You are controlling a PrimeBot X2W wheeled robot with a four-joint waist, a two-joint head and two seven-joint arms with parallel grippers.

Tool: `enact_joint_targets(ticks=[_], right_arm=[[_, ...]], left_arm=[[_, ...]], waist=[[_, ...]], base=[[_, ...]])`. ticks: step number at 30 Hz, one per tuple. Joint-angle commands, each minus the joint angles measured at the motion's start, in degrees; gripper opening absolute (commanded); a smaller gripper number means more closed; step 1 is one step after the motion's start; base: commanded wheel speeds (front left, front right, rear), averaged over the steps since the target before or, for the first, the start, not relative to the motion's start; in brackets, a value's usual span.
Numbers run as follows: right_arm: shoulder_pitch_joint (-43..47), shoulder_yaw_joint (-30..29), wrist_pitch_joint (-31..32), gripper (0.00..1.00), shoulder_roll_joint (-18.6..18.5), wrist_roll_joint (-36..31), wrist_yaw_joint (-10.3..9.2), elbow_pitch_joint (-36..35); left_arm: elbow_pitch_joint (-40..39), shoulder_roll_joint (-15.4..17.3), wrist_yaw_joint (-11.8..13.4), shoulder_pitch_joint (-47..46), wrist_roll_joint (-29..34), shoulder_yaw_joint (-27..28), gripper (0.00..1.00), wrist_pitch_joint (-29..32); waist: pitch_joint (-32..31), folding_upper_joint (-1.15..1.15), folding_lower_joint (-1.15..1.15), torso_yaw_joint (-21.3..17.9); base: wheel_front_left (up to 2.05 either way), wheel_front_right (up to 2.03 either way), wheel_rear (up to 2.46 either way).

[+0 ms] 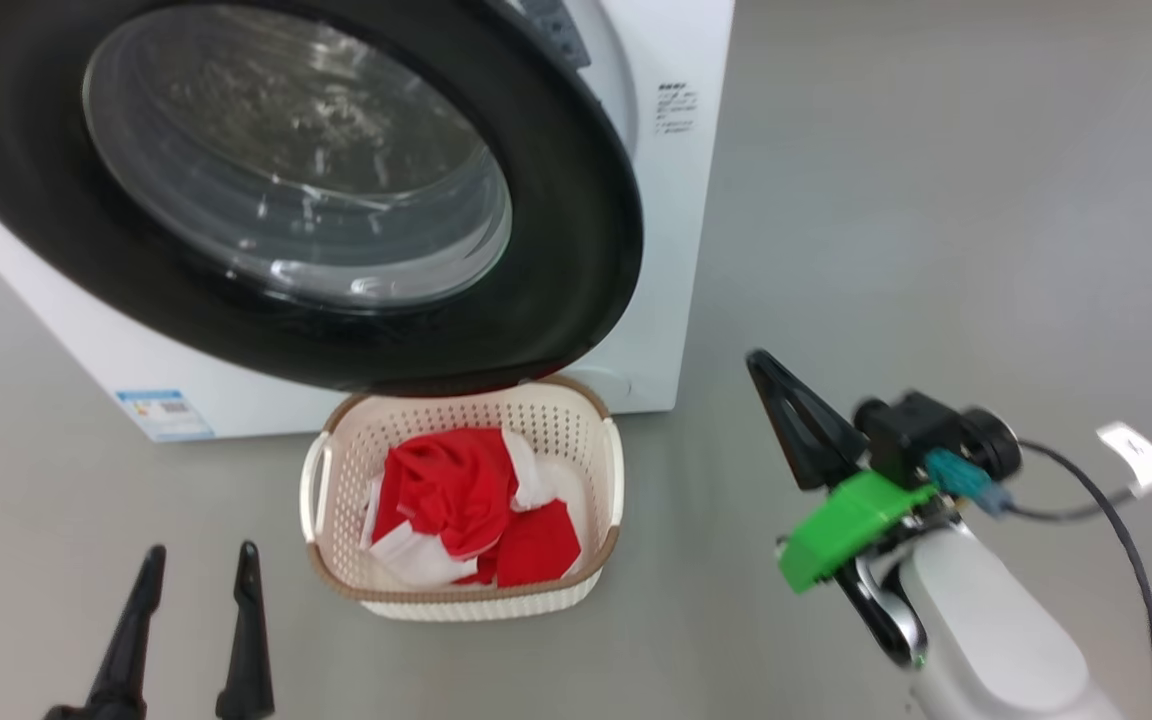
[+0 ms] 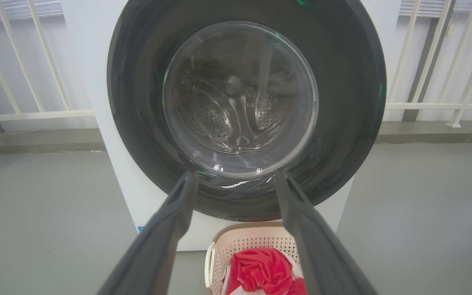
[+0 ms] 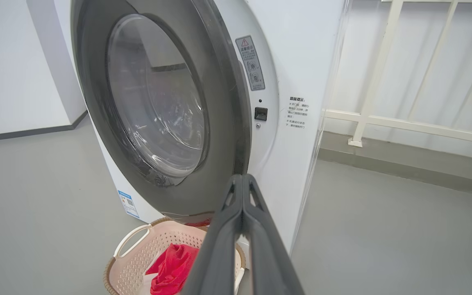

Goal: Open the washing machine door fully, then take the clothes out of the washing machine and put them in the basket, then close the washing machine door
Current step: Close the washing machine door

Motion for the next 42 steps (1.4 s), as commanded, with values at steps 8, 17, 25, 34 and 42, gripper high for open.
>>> enact_joint_targets(ticks=[8, 17, 25, 34, 42], right_arm=[[-14.87, 9.37, 1.31, 0.0, 0.35, 5.56, 0.28, 8.98], [-24.9, 14.54, 1.25, 0.0, 0.35, 10.61, 0.28, 18.13], [-31.94, 13.03, 0.02, 0.0, -0.56, 10.78, 0.28, 22.64], [-37.22, 11.13, -0.33, 0.0, -1.45, 9.41, 0.28, 24.0], [-41.06, 9.2, -0.35, 0.0, -2.31, 7.24, 0.28, 24.68]], left_arm=[[-0.92, -0.12, -1.24, -5.94, 0.38, 1.26, 1.0, -0.7], [0.25, -0.6, -1.95, -8.7, 0.58, 0.08, 1.0, -0.7], [0.75, -0.9, -2.29, -10.24, 0.04, -0.73, 1.0, -0.7], [0.54, -1.08, -2.53, -11.83, -0.7, -1.51, 1.0, -0.7], [-0.19, -1.12, -2.41, -14.09, -0.8, -2.75, 1.0, -0.7]], waist=[[5.86, 0.0, 0.0, 4.66], [8.65, 0.0, 0.0, 8.72], [11.56, 0.0, 0.0, 11.01], [14.74, 0.0, 0.0, 11.79], [17.84, 0.0, 0.0, 12.39]], base=[[0.0, 0.0, 0.0], [0.0, 0.0, 0.0], [0.0, 0.0, 0.0], [0.0, 0.0, 0.0], [0.0, 0.0, 0.0]])
